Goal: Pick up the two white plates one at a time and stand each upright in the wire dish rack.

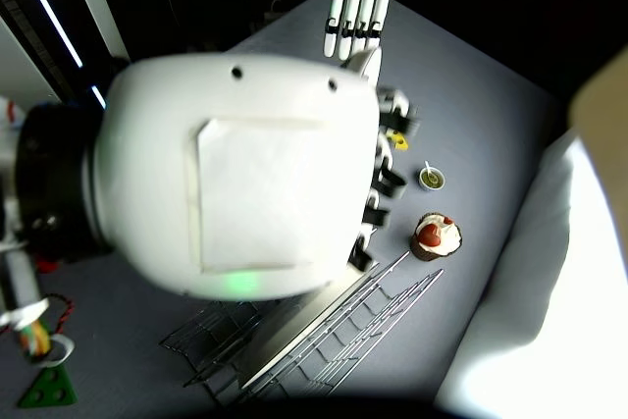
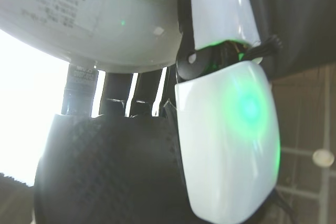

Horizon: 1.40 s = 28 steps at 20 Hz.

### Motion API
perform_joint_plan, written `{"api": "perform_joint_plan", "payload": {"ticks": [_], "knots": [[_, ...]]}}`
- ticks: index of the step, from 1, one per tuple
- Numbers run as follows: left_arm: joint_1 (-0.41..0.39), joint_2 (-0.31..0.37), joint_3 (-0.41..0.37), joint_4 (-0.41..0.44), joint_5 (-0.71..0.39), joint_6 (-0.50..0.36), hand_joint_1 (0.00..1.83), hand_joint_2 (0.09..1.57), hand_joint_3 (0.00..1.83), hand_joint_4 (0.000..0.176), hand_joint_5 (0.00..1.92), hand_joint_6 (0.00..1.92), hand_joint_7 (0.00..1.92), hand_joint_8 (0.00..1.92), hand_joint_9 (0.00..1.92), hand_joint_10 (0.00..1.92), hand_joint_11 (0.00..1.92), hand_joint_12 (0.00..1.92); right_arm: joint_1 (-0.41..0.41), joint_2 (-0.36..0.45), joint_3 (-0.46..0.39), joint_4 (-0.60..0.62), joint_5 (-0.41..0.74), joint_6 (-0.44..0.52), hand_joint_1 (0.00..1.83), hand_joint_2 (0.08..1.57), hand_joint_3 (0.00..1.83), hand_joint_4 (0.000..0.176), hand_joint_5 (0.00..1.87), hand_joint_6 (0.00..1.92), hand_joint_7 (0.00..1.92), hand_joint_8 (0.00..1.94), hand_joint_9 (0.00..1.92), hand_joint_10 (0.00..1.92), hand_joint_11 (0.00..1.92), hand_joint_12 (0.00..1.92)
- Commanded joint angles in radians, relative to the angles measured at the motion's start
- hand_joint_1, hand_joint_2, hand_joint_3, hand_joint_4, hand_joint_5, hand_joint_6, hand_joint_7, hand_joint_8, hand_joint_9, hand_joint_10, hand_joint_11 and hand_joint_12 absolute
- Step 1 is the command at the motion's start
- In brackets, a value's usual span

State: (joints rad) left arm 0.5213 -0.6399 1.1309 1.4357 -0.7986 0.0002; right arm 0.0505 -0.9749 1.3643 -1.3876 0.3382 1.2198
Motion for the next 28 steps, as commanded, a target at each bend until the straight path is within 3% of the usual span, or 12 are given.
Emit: {"api": "perform_joint_plan", "payload": {"ticks": [1,4,8,12,14,16,19,26,28], "knots": [[-0.011,0.011,-0.005,-0.052,-0.024,0.0,0.05,0.86,0.0,0.0,0.09,0.01,0.1,0.0,0.09,0.0,0.08,0.01,0.013,0.009,-0.003,0.041,0.036,0.03,1.5,1.04,0.0,0.0,1.0,0.85,1.15,0.48,1.22,0.55,0.96,1.37],[-0.01,0.022,-0.041,-0.03,0.023,0.0,0.07,0.85,0.0,0.0,0.08,0.0,0.08,0.0,0.08,0.0,0.08,0.01,0.015,0.02,-0.012,-0.044,0.037,0.082,1.5,1.05,0.0,0.0,0.96,0.92,1.11,0.57,1.19,0.61,0.91,1.43],[-0.013,0.025,-0.071,0.018,0.077,0.0,0.05,0.86,0.0,0.0,0.1,0.01,0.1,0.01,0.1,0.01,0.1,0.02,0.014,0.024,-0.019,0.016,0.057,0.084,1.5,1.05,0.0,0.0,0.96,0.91,1.09,0.6,1.18,0.63,0.94,1.4],[-0.011,0.024,-0.071,-0.003,0.074,0.0,0.06,0.86,0.0,0.0,0.08,0.0,0.07,0.0,0.08,0.0,0.07,0.0,-0.011,0.025,-0.024,0.352,0.116,0.014,1.5,1.06,0.0,0.0,0.95,0.92,1.06,0.65,1.17,0.66,0.93,1.42],[-0.01,0.024,-0.069,-0.004,0.068,0.0,0.04,0.86,0.0,0.0,0.11,0.01,0.1,0.01,0.1,0.01,0.1,0.01,-0.015,0.026,-0.035,0.425,0.151,0.015,1.5,1.06,0.0,0.0,0.93,0.97,1.06,0.65,1.14,0.7,0.91,1.45],[-0.01,0.024,-0.06,-0.005,0.05,0.0,0.06,0.86,0.0,0.0,0.08,0.0,0.07,0.0,0.08,0.0,0.08,0.0,-0.023,0.04,-0.05,0.468,0.151,0.046,1.5,1.04,0.0,0.0,0.97,0.87,1.18,0.44,1.21,0.59,0.96,1.39],[-0.007,0.024,-0.062,-0.008,0.047,0.0,0.06,0.86,0.0,0.0,0.09,0.0,0.09,0.01,0.09,0.0,0.07,0.0,-0.034,0.065,-0.067,0.468,0.127,0.057,1.5,1.03,0.0,0.0,0.98,0.86,1.2,0.42,1.23,0.55,0.95,1.39],[-0.007,0.024,-0.081,-0.008,0.069,0.0,0.07,0.85,0.0,0.0,0.08,0.0,0.1,0.0,0.1,0.0,0.08,0.0,-0.05,0.118,-0.119,0.345,0.017,0.082,1.5,1.02,0.0,0.0,1.01,0.82,1.23,0.36,1.25,0.5,0.97,1.36],[-0.006,0.026,-0.09,-0.005,0.079,0.0,0.08,0.86,0.0,0.0,0.07,0.0,0.08,0.0,0.07,0.0,0.06,0.0,-0.055,0.127,-0.12,0.346,-0.008,0.084,1.5,1.03,0.0,0.0,1.01,0.83,1.18,0.44,1.23,0.54,0.96,1.37]]}}
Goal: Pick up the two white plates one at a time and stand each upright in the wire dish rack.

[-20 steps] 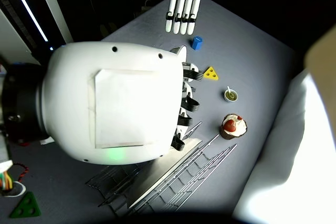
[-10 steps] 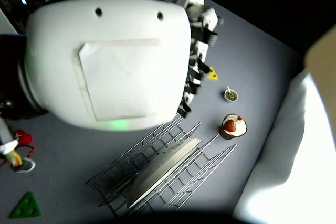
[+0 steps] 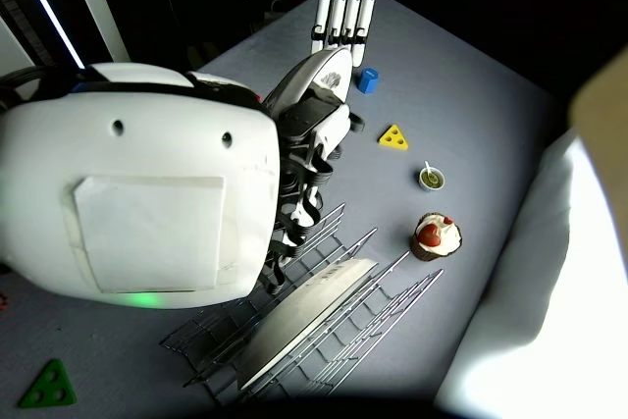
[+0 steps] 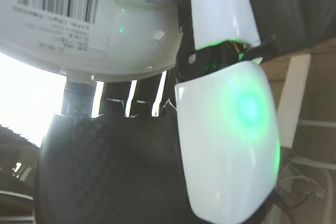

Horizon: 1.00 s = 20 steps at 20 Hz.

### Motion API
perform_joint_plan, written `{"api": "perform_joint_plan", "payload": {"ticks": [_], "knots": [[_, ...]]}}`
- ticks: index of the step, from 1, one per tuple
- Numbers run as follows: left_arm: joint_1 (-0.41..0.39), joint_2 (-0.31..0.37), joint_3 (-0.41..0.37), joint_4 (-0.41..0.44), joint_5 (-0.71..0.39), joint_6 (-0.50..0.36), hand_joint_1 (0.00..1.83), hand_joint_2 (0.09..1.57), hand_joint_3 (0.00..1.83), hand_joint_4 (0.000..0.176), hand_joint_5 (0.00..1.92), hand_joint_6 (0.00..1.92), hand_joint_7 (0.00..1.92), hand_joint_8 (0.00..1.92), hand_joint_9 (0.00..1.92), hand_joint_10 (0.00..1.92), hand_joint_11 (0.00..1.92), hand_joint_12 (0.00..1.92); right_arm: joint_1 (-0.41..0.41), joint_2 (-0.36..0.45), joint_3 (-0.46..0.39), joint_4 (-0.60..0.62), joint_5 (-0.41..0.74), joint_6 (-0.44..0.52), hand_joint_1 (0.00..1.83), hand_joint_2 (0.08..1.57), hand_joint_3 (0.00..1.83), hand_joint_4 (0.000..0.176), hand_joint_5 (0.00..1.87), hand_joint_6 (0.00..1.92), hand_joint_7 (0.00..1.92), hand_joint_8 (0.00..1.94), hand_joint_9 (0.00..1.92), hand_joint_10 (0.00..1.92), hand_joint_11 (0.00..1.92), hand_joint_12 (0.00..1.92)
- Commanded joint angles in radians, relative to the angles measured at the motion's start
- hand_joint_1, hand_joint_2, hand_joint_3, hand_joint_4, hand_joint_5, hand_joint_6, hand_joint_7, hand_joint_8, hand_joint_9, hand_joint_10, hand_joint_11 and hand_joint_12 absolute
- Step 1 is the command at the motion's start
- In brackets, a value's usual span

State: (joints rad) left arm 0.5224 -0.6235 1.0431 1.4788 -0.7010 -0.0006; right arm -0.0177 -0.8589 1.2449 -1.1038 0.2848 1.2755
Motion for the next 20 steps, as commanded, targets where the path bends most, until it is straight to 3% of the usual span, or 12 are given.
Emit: {"api": "perform_joint_plan", "payload": {"ticks": [1,10,15,20], "knots": [[-0.007,0.01,-0.005,-0.048,-0.015,0.001,0.07,0.86,0.0,0.0,0.07,0.0,0.07,0.0,0.06,0.0,0.05,0.0,0.009,0.014,0.001,0.065,0.04,0.028,1.5,1.03,0.0,0.0,1.01,0.84,1.16,0.47,1.23,0.53,0.97,1.36],[-0.007,0.006,-0.025,-0.043,0.002,0.001,0.05,0.86,0.0,0.0,0.09,0.0,0.1,0.0,0.1,0.01,0.09,0.01,-0.021,0.028,0.038,0.085,0.01,0.028,1.5,1.03,0.0,0.0,0.99,0.86,1.14,0.51,1.23,0.55,0.99,1.35],[-0.006,0.006,-0.032,-0.04,-0.011,0.001,0.06,0.86,0.0,0.0,0.07,0.0,0.07,0.0,0.08,0.0,0.07,0.0,-0.027,0.021,0.053,0.096,0.011,0.027,1.5,1.06,0.0,0.0,0.95,0.96,1.02,0.7,1.16,0.66,0.97,1.37],[-0.006,0.006,-0.036,-0.045,-0.011,0.001,0.08,0.86,0.0,0.0,0.07,0.0,0.08,0.0,0.09,0.0,0.07,0.0,-0.037,0.008,0.076,0.109,0.024,-0.006,1.5,1.04,0.0,0.0,0.97,0.89,1.11,0.57,1.21,0.57,0.98,1.36]]}}
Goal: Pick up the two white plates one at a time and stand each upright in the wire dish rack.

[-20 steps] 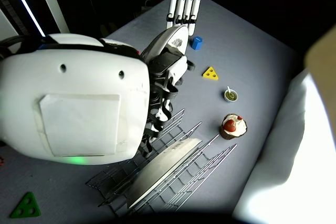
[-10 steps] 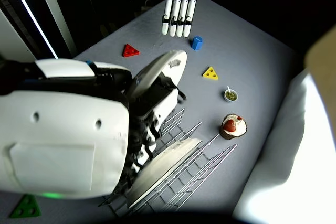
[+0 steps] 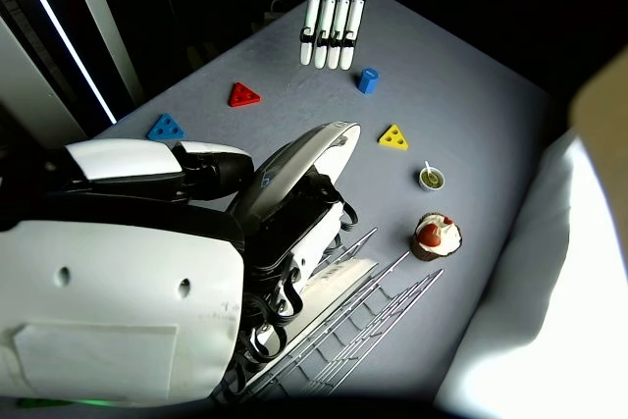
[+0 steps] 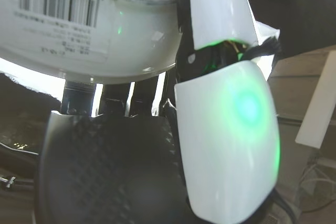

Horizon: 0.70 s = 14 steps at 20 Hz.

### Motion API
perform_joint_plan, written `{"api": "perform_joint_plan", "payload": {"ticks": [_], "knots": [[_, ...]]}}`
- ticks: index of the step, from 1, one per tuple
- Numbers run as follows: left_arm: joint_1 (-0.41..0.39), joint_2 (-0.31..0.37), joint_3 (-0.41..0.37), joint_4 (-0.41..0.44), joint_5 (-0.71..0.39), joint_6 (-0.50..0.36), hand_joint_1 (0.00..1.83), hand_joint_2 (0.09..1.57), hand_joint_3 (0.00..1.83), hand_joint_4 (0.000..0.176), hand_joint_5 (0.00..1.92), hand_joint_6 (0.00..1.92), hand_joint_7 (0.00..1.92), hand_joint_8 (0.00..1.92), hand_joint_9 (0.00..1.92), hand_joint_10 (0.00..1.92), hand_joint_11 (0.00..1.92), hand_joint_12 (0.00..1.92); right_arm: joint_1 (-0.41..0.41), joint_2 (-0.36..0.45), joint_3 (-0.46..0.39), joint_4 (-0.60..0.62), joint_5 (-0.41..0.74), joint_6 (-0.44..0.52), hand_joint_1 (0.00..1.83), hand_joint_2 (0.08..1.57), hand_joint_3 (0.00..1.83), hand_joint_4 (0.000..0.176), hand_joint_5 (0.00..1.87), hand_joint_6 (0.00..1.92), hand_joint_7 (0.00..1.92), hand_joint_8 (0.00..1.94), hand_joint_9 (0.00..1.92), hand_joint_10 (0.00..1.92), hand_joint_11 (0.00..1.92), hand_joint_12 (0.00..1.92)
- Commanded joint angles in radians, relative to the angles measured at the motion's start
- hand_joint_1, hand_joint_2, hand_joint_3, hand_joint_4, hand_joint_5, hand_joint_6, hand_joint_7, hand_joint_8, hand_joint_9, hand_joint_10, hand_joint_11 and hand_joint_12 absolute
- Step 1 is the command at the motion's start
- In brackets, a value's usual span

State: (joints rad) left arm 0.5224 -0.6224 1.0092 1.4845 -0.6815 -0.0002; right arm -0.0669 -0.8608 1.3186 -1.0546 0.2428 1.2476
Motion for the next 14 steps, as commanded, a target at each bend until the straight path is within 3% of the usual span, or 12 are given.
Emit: {"api": "perform_joint_plan", "payload": {"ticks": [1,9,14], "knots": [[-0.006,0.005,-0.003,-0.051,-0.033,0.0,0.07,0.86,0.0,0.0,0.07,0.0,0.09,0.01,0.1,0.0,0.08,0.01,0.009,0.004,0.013,0.06,0.066,0.021,1.5,1.04,0.0,0.0,0.98,0.86,1.14,0.53,1.22,0.56,0.98,1.37],[-0.006,0.006,-0.002,-0.051,-0.032,0.0,0.05,0.86,0.0,0.0,0.1,0.01,0.11,0.01,0.11,0.01,0.11,0.02,-0.013,-0.042,0.061,0.06,0.126,-0.015,1.5,1.04,0.0,0.0,0.98,0.84,1.16,0.49,1.23,0.55,0.96,1.38],[-0.007,0.007,-0.002,-0.052,-0.028,0.0,0.05,0.86,0.0,0.0,0.05,0.0,0.06,0.0,0.08,0.0,0.08,0.0,-0.037,-0.055,0.093,0.061,0.167,-0.035,1.5,1.05,0.0,0.0,0.95,0.87,1.06,0.68,1.18,0.66,0.94,1.42]]}}
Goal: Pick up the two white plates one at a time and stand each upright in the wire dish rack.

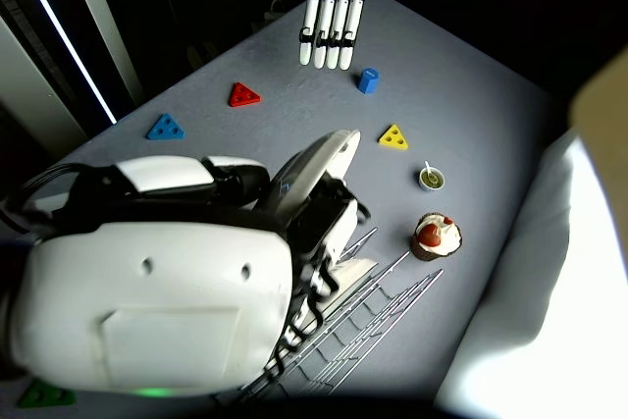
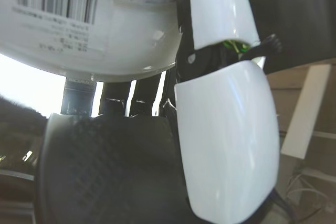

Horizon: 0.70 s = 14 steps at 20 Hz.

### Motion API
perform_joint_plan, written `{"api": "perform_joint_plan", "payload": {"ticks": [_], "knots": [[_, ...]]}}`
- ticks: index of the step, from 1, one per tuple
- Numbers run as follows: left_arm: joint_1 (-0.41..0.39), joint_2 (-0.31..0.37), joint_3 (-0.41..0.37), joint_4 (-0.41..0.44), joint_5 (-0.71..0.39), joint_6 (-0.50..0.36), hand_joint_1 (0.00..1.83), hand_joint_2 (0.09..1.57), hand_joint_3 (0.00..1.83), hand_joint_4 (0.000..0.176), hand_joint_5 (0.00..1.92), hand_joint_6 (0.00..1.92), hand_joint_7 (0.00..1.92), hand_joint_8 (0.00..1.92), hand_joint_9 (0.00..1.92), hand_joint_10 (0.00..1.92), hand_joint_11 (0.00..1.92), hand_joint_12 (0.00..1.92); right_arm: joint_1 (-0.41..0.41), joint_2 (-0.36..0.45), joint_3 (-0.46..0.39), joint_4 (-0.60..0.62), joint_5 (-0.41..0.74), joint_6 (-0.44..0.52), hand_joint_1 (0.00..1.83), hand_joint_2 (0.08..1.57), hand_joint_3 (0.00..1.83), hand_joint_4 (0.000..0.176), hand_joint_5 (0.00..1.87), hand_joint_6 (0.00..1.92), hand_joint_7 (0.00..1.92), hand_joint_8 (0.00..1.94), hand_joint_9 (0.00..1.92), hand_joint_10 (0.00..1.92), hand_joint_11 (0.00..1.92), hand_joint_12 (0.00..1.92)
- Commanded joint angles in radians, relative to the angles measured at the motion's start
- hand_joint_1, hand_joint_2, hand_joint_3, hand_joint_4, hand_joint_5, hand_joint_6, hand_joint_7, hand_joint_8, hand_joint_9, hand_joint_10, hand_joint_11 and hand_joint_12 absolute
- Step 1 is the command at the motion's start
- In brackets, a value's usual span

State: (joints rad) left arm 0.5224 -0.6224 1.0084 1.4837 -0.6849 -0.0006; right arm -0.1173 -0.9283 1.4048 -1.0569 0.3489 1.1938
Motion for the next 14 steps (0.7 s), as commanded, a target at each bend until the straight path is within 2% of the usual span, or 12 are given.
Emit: {"api": "perform_joint_plan", "payload": {"ticks": [1,7,9,11,14], "knots": [[-0.007,0.007,-0.001,-0.052,-0.024,0.001,0.05,0.86,0.0,0.0,0.05,0.0,0.06,0.0,0.08,0.0,0.08,0.0,0.007,0.012,0.014,0.063,0.065,0.017,1.5,1.05,0.0,0.0,0.95,0.87,1.06,0.68,1.18,0.66,0.94,1.42],[-0.007,0.007,-0.002,-0.056,-0.021,0.001,0.06,0.86,0.0,0.0,0.09,0.01,0.1,0.0,0.1,0.0,0.1,0.01,-0.03,0.01,0.042,0.119,0.087,-0.037,1.5,1.05,0.0,0.0,0.95,0.86,1.08,0.65,1.2,0.63,0.96,1.4],[-0.007,0.007,-0.002,-0.059,-0.018,0.001,0.06,0.87,0.0,0.0,0.06,0.0,0.06,0.0,0.07,0.0,0.06,0.0,-0.042,0.01,0.044,0.157,0.085,-0.084,1.5,1.05,0.0,0.0,0.92,0.93,1.05,0.69,1.2,0.61,0.98,1.38],[-0.007,0.007,-0.002,-0.06,-0.018,0.001,0.08,0.86,0.0,0.0,0.08,0.01,0.09,0.02,0.1,0.01,0.09,0.02,-0.053,0.01,0.044,0.174,0.078,-0.099,1.5,1.04,0.0,0.0,0.95,0.89,1.11,0.59,1.22,0.57,0.96,1.39],[-0.007,0.007,-0.002,-0.059,-0.021,0.001,0.1,0.86,0.0,0.0,0.07,0.0,0.07,0.0,0.08,0.0,0.07,0.01,-0.06,0.008,0.043,0.184,0.077,-0.11,1.5,1.06,0.0,0.0,0.9,0.96,1.1,0.61,1.18,0.64,0.94,1.42]]}}
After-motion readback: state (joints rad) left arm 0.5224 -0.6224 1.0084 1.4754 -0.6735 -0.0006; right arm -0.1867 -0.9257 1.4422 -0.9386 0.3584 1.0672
